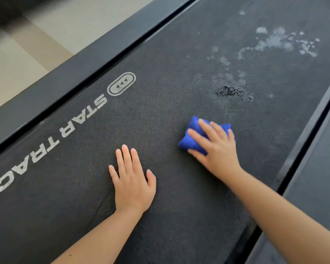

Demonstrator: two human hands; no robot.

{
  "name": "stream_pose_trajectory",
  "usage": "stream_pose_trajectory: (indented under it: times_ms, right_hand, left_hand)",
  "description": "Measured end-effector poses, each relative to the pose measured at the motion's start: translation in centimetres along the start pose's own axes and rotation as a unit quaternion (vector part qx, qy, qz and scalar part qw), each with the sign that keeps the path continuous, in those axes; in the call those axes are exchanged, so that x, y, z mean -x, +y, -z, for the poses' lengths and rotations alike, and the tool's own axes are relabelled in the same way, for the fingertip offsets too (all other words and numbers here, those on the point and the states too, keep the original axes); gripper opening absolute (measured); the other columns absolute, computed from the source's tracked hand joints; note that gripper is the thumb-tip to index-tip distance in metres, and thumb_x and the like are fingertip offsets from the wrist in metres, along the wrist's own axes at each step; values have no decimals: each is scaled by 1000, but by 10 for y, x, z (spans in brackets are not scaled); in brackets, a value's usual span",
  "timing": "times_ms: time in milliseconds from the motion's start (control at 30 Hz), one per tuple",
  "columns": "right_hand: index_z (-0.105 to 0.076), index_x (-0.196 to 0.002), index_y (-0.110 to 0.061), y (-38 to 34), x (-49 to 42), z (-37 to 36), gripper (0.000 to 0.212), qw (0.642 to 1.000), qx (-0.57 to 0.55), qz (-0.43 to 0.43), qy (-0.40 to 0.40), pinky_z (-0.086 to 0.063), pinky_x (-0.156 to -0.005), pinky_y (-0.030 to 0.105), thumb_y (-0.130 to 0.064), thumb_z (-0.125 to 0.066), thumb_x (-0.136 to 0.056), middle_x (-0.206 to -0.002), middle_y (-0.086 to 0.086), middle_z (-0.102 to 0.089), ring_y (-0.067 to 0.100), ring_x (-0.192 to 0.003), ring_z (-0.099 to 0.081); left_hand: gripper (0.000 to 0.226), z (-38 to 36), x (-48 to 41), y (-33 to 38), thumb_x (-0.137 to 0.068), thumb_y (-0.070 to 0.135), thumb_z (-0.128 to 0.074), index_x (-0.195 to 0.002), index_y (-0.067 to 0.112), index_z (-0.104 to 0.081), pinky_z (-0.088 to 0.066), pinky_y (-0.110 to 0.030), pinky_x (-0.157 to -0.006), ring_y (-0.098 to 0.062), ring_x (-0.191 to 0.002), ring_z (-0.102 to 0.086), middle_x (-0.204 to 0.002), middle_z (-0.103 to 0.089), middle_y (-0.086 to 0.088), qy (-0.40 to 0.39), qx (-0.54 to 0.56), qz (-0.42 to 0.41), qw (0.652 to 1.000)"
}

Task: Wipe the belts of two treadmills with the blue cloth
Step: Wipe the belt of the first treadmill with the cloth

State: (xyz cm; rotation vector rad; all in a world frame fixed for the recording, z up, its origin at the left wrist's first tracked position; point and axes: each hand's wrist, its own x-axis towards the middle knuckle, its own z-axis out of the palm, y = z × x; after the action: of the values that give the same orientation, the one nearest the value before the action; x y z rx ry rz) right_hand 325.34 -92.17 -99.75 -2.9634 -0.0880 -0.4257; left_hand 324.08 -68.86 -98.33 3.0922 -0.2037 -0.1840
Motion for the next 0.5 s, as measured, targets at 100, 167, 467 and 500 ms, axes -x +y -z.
stream_pose_trajectory:
  times_ms: [100,167,467,500]
  right_hand:
    - [-59,-125,-30,18,-40,4,49,989,-14,-148,-19,-31,-93,64,-52,-55,-81,-143,6,-45,36,-126,-43]
    - [-53,-131,-32,17,-46,3,50,972,-39,-225,-48,-22,-101,63,-48,-58,-85,-150,3,-34,33,-136,-30]
    - [-66,-116,-25,-44,23,6,45,993,37,-109,39,-41,-82,58,-49,-48,-81,-132,9,-55,35,-114,-52]
    - [-66,-116,-25,-43,21,7,46,993,41,-108,30,-42,-81,59,-49,-47,-82,-131,10,-56,36,-113,-53]
  left_hand:
    - [70,0,1,-1,-83,37,-24,-137,-6,-37,-31,-61,-100,-39,-136,-28,-147,-29,-24,-3,-1,3,1000]
    - [70,0,0,-1,-83,37,-24,-137,-6,-37,-32,-61,-100,-39,-135,-29,-147,-30,-24,1,-3,3,1000]
    - [71,1,0,0,-80,37,-25,-135,-5,-41,-33,-60,-99,-39,-134,-31,-145,-33,-25,-6,5,6,1000]
    - [72,3,0,1,-80,37,-23,-137,-5,-38,-31,-59,-101,-39,-135,-29,-146,-31,-24,-18,1,8,1000]
